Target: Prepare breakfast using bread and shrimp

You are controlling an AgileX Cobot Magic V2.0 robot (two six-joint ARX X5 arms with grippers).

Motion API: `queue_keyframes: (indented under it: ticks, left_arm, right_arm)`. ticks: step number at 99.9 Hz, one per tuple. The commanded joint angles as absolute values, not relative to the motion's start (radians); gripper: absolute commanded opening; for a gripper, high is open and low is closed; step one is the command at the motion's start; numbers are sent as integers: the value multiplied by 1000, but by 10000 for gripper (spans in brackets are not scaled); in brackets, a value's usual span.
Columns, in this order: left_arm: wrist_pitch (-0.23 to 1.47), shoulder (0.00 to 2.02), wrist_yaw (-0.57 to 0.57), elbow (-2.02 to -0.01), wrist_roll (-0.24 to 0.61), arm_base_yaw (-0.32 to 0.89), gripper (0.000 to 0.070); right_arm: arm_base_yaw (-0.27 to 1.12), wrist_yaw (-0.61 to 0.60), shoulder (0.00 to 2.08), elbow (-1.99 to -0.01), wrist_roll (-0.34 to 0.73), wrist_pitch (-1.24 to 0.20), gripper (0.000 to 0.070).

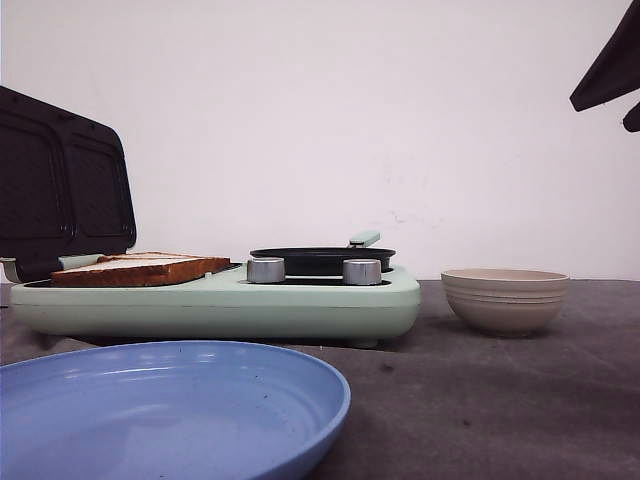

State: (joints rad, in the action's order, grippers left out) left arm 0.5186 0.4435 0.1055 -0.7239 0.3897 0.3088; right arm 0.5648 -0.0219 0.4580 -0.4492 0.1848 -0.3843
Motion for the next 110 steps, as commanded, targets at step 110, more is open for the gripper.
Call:
queue_keyframes:
  ticks: [110]
  left_arm:
    - [625, 1077, -339, -1335, 493, -280, 506]
  right_arm:
    - [572, -19, 462, -450, 203, -376, 340]
